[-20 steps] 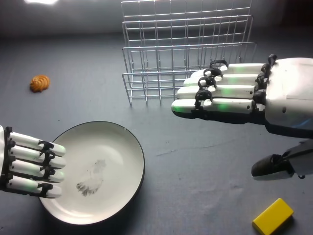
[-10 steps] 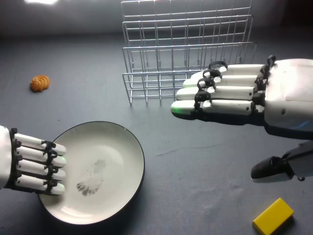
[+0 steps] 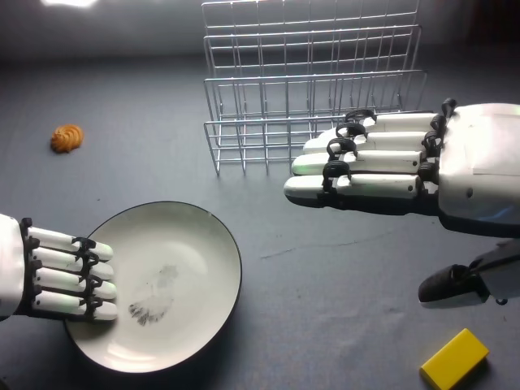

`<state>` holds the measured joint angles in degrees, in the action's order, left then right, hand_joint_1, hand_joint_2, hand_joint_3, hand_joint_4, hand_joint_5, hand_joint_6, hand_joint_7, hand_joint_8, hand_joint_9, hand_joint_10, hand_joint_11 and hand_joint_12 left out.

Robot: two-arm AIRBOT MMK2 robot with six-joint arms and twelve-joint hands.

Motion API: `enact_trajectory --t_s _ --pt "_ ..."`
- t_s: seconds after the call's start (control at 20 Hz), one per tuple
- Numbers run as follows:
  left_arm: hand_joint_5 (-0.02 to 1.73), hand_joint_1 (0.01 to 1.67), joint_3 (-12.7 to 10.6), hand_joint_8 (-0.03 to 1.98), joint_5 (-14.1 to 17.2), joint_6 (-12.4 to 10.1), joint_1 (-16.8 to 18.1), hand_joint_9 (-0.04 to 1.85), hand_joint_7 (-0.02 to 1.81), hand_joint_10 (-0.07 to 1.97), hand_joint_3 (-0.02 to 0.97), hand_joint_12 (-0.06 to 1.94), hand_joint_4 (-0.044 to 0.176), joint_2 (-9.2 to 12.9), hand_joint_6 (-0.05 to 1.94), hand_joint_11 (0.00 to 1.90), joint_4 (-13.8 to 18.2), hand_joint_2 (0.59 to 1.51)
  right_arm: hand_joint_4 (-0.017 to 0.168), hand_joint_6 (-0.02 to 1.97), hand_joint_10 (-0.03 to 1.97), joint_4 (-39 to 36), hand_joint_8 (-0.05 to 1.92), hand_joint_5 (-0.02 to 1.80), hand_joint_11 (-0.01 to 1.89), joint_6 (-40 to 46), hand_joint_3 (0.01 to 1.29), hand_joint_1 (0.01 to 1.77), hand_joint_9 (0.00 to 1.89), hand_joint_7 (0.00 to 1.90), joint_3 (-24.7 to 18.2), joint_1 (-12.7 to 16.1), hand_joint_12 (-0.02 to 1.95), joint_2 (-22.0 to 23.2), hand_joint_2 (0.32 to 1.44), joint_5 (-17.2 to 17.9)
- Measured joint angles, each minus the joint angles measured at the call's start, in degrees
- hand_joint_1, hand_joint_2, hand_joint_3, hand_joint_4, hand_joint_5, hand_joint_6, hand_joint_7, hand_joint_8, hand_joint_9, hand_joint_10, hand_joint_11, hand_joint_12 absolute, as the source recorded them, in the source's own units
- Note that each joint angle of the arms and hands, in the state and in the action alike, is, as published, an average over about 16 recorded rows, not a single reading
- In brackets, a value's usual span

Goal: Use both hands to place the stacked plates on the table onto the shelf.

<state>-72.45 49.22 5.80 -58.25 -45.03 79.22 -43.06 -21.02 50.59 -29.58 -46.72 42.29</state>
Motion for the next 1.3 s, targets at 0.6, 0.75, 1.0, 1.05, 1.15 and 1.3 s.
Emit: enact_trajectory --t_s 0.6,0.75,1.0,1.05,1.15,1.3 --pt "0.12 0.02 4.0 -0.01 -2.3 -0.6 -1.8 0.03 0.06 0.01 0.022 -0.01 -0.005 -0.6 -0.02 0.02 -4.6 1.130 0.001 0.02 0.00 -0.1 0.02 0.05 0.01 -7.9 0.02 1.14 0.02 0.02 2.7 0.7 0.31 -8.0 0.96 -3.7" --pt "0.12 0.02 5.5 -0.01 -3.5 -0.7 -1.5 0.03 0.06 0.01 0.022 -0.01 -0.004 -0.7 -0.02 0.02 -6.0 1.131 0.002 0.02 0.00 0.3 0.02 0.04 0.01 -11.0 0.02 1.14 0.02 0.02 4.0 1.3 0.29 -11.0 0.96 -5.0" --pt "0.12 0.02 7.4 -0.01 -5.3 -0.7 -0.7 0.03 0.06 0.01 0.022 -0.01 -0.002 -1.1 -0.01 0.02 -7.8 1.133 0.003 0.02 0.00 1.8 0.02 0.03 0.01 -17.2 0.02 1.14 0.02 0.02 6.2 2.8 0.25 -15.6 0.96 -7.1" --pt "0.12 0.02 7.7 -0.01 -5.6 -0.7 -0.6 0.03 0.06 0.01 0.022 -0.01 -0.002 -1.2 -0.01 0.02 -8.0 1.133 0.003 0.02 0.00 2.2 0.02 0.03 0.01 -18.4 0.02 1.14 0.02 0.02 6.7 3.1 0.24 -16.4 0.96 -7.3" --pt "0.12 0.02 8.2 -0.01 -6.2 -0.7 -0.2 0.03 0.06 0.01 0.022 -0.01 -0.002 -1.4 -0.01 0.02 -8.5 1.134 0.003 0.02 0.00 3.0 0.02 0.03 0.01 -20.9 0.02 1.14 0.02 0.02 7.8 3.6 0.23 -18.0 0.96 -7.8" --pt "0.12 0.02 8.5 -0.01 -6.8 -0.7 0.3 0.02 0.05 0.00 0.022 -0.01 -0.002 -1.7 -0.01 0.02 -9.1 1.136 0.003 0.02 0.00 4.3 0.02 0.03 0.01 -24.0 0.02 1.14 0.02 0.02 9.3 4.2 0.22 -20.0 0.96 -8.6"
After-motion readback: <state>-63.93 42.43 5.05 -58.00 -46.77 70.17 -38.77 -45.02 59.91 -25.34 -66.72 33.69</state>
